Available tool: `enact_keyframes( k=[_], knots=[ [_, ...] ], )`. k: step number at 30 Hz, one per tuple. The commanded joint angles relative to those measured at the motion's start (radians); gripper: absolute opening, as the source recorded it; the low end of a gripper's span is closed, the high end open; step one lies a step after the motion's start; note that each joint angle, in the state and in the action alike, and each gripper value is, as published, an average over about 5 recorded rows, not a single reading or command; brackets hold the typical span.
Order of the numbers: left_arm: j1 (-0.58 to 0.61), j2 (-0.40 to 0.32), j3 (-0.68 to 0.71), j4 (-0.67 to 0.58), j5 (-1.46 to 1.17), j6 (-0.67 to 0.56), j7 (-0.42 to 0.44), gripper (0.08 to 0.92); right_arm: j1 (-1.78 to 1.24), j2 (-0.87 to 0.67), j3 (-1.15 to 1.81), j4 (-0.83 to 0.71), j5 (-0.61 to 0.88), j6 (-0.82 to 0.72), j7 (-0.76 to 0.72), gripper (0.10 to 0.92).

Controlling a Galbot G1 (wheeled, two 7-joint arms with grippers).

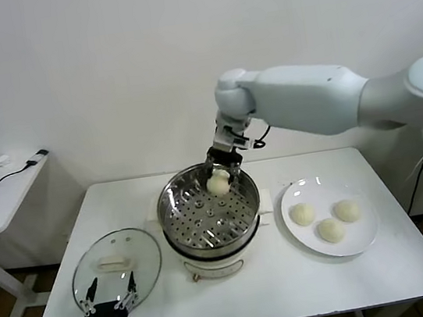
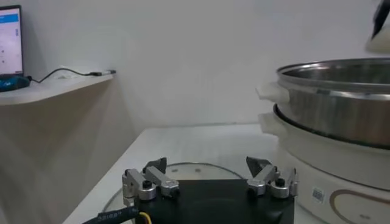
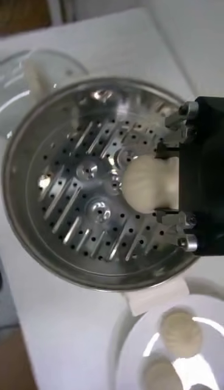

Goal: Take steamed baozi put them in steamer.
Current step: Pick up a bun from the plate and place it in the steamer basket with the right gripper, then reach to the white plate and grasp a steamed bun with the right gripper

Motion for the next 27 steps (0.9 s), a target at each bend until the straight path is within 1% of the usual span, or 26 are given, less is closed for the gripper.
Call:
enact_keyframes(
  k=[1,7,12,14,17,22,25,27],
  knots=[
    [0.0,0.002,0.001,-0.002,0.001,0.002,0.0,0.823,-0.18,0.082,0.099,-0.191,-0.321,0.145,0.117,0.56],
    [-0.011,0.004,0.003,0.004,0.001,0.006,-0.001,0.823,-0.221,0.122,0.15,-0.291,-0.361,0.159,0.19,0.56],
    [-0.018,0.004,0.005,0.003,-0.001,0.011,-0.002,0.823,-0.232,0.142,0.151,-0.321,-0.335,0.158,0.203,0.561],
    [-0.018,0.004,0.004,0.002,-0.001,0.012,-0.003,0.823,-0.227,0.144,0.139,-0.32,-0.303,0.159,0.196,0.576],
    [-0.017,0.004,0.003,0.0,-0.002,0.012,-0.003,0.823,-0.196,0.134,0.105,-0.293,-0.205,0.164,0.162,0.641],
    [-0.009,0.003,0.0,-0.01,-0.002,0.011,-0.002,0.823,-0.068,0.086,0.049,-0.224,0.018,0.17,0.054,0.778],
    [-0.003,0.002,0.004,-0.016,0.002,0.01,0.0,0.823,0.051,0.05,-0.004,-0.202,0.175,0.179,-0.024,0.815],
    [0.0,0.001,0.01,-0.02,0.008,0.008,0.001,0.823,0.127,0.017,-0.059,-0.191,0.302,0.171,-0.073,0.82]
  ],
)
